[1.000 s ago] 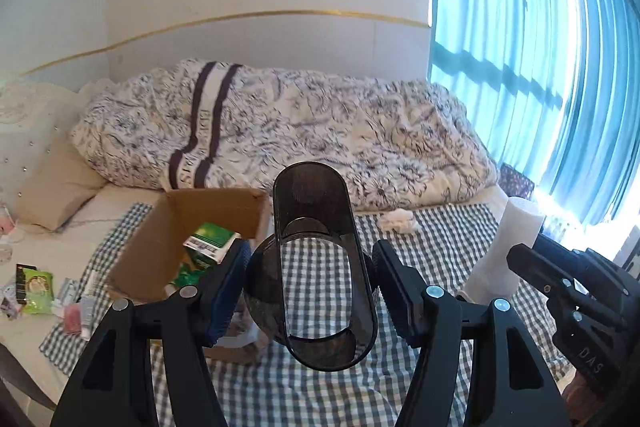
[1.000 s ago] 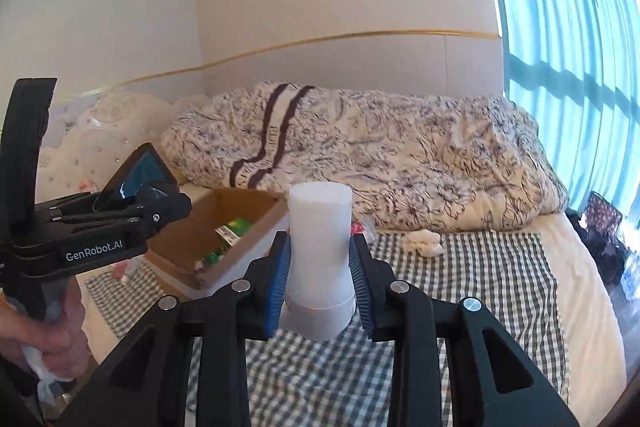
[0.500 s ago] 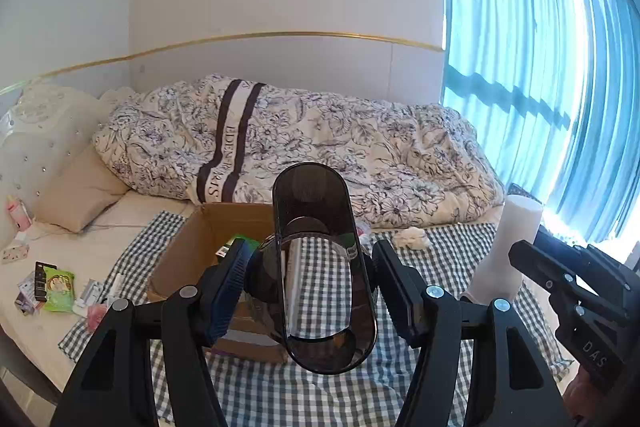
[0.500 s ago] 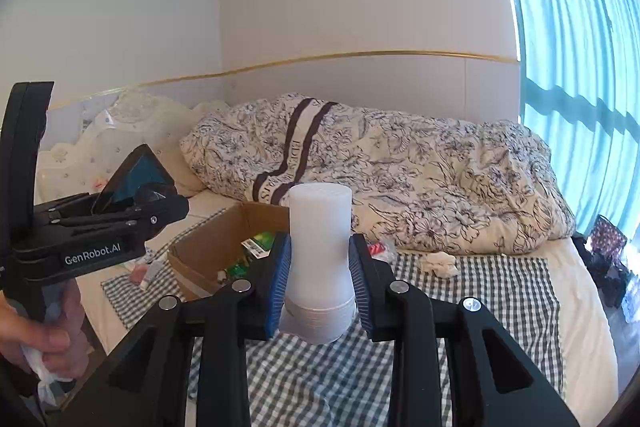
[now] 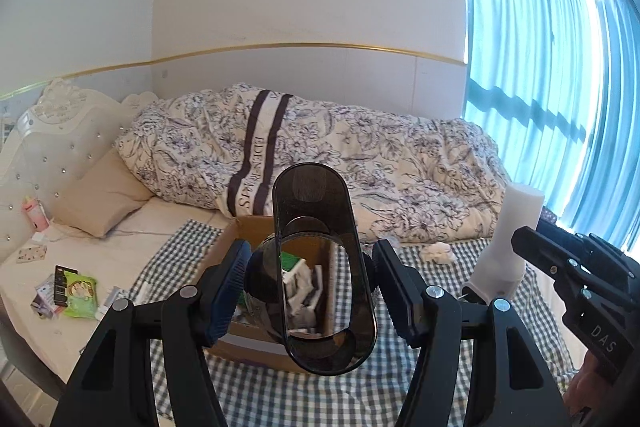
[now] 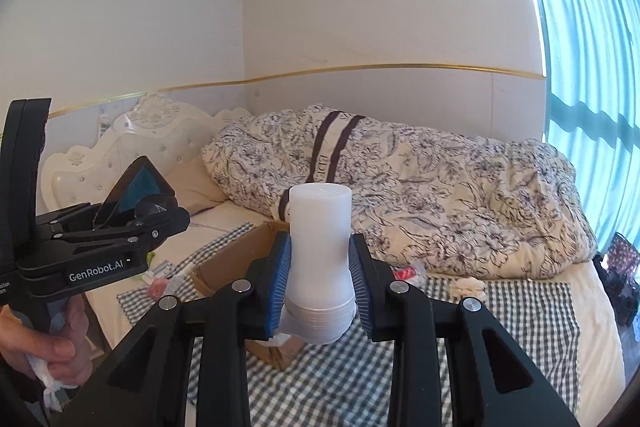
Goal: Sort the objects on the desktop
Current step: 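Lift the black object and white bottle with both tools toward the cardboard box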
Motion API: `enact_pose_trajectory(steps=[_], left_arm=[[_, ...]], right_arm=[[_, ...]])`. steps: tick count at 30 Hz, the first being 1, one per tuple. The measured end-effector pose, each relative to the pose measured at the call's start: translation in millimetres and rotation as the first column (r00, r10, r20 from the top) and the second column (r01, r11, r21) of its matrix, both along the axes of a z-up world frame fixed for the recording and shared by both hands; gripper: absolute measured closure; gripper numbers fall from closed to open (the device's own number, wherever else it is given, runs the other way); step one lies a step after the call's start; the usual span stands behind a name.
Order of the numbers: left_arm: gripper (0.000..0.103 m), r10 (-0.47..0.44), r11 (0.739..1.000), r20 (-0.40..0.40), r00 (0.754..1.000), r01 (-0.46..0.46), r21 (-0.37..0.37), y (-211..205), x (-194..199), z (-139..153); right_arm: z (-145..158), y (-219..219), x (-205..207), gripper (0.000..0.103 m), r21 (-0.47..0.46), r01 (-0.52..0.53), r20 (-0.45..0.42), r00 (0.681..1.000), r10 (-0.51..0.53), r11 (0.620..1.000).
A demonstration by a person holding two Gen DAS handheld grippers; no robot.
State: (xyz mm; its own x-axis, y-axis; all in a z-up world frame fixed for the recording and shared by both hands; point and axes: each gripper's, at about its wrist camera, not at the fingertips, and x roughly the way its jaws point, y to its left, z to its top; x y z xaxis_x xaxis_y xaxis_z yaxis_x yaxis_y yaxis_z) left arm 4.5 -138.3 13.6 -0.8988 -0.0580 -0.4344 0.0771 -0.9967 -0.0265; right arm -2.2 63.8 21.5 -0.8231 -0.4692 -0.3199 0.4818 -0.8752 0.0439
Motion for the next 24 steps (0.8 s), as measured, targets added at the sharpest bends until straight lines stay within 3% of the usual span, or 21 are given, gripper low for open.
enact_pose_trajectory(steps=[14, 24], left_arm=[[0.038, 0.052, 0.999, 0.006, 0.999, -0.052, -0.007, -38, -16, -3], [0.038, 0.075, 0.997, 0.043, 0.996, -0.075, -0.004, -65, -40, -23]], right_arm=[[4, -44, -23, 0.073, -0.001, -0.059, -0.002, 0.998, 0.059, 0.998], [-13, -77, -52, 0.073, 0.015, -0.097, 0.035, 0.995, 0.097, 0.995]])
